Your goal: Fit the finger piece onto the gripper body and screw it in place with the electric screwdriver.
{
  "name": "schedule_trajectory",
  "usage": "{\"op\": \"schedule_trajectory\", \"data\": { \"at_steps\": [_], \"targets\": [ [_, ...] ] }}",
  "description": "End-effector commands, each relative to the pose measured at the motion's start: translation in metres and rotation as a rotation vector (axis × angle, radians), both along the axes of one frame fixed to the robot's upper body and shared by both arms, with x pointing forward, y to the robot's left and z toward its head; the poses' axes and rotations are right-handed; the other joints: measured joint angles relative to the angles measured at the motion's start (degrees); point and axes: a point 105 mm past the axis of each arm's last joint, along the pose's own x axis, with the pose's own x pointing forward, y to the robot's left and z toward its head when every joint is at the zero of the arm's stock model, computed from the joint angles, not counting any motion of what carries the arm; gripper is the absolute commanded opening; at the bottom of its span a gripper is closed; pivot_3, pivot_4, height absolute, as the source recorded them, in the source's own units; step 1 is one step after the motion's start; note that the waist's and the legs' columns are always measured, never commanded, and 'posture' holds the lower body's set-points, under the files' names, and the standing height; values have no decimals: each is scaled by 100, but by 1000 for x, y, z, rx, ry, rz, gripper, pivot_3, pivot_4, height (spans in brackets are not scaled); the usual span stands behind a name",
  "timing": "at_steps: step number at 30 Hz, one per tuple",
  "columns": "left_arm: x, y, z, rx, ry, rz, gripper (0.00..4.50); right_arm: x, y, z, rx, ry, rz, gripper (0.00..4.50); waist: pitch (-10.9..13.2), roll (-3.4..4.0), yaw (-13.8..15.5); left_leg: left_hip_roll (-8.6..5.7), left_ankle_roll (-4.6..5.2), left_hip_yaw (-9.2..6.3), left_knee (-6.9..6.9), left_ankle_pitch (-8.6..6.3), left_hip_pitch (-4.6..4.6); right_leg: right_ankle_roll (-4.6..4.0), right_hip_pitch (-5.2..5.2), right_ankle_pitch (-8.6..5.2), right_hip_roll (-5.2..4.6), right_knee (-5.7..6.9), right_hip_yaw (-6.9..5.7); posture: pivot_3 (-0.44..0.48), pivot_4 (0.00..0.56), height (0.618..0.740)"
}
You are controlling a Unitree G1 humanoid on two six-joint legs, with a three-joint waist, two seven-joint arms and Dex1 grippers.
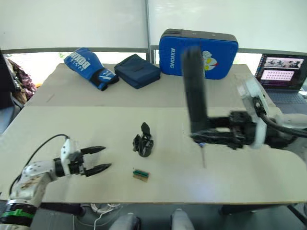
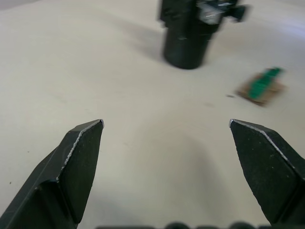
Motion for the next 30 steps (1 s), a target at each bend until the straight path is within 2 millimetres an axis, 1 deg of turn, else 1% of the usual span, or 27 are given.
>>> {"op": "schedule_trajectory", "data": {
  "at_steps": [1, 4, 6, 8, 10, 14, 20, 22, 25, 26, 27, 30],
  "targets": [
    [-10, 5, 29, 18, -109, -111, 4484, 8, -53, -26, -211, 102, -151, 1915, 2, 1, 31, 0, 0, 1, 0, 0, -6, 2, -4, -2, 0, -2, 0, 0, 150, 740],
    [-13, 10, 38, 38, -139, -138, 4484, 19, -91, -56, -380, 177, -290, 1915, 7, 8, 8, 1, -1, 12, 0, 0, -7, 7, -8, -4, 2, -12, 0, 0, 150, 740],
    [-14, 12, 41, 32, -139, -130, 4484, 26, -105, -70, -454, 217, -348, 1915, 25, 34, -39, 2, -1, 17, 0, 0, -7, 6, -12, -3, 3, -9, 3, 0, 150, 740],
    [-16, 13, 41, 34, -134, -131, 4484, 30, -109, -79, -482, 253, -362, 1915, 38, 48, -92, 5, -1, 25, 0, 0, -16, 2, -29, 0, 7, 1, 14, 0, 150, 740],
    [-16, 13, 41, 31, -126, -124, 4484, 35, -109, -86, -494, 277, -377, 1915, 51, 62, -154, 5, -1, 25, -1, 0, -20, -1, -38, 0, 10, 11, 15, 0, 150, 740],
    [-14, 12, 42, 10, -117, -103, 4484, 43, -114, -100, -552, 312, -394, 1915, 56, 66, -167, 3, -1, 27, 0, 0, -27, -1, -50, 1, 10, 19, 19, 0, 150, 740],
    [-7, 13, 47, 21, -158, -73, 4484, 48, -121, -107, -596, 346, -412, 1915, 58, 62, -128, -1, -1, 27, 5, 0, -30, 1, -47, 3, 6, 17, 19, 0, 150, 740],
    [-5, 16, 46, 37, -137, -58, 4500, 53, -124, -108, -615, 320, -431, 2937, 57, 57, -131, -1, -1, 27, 7, 0, -27, 1, -43, 4, 6, 17, 19, 0, 150, 740],
    [-2, 19, 48, 55, -147, -43, 4500, 53, -124, -102, -595, 312, -424, 3829, 59, 49, -138, 1, -1, 25, 7, 0, -14, 1, -28, 4, 7, 16, 17, 0, 150, 740],
    [-1, 20, 48, 57, -140, -28, 4500, 52, -125, -99, -589, 307, -421, 4256, 59, 49, -139, 0, -1, 25, 7, 0, -11, 1, -25, 4, 7, 15, 17, 0, 150, 740],
    [-1, 22, 48, 59, -129, -15, 4500, 52, -127, -93, -587, 288, -423, 4457, 59, 49, -140, 0, -1, 25, 7, 0, -10, 1, -23, 4, 7, 15, 17, 0, 150, 740],
    [-1, 33, 39, 141, -99, 45, 4500, 50, -135, -74, -580, 214, -429, 4457, 62, 54, -137, -2, -1, 24, 7, 0, -12, 1, -27, 3, 6, 19, 17, 0, 150, 740]
  ]
}}
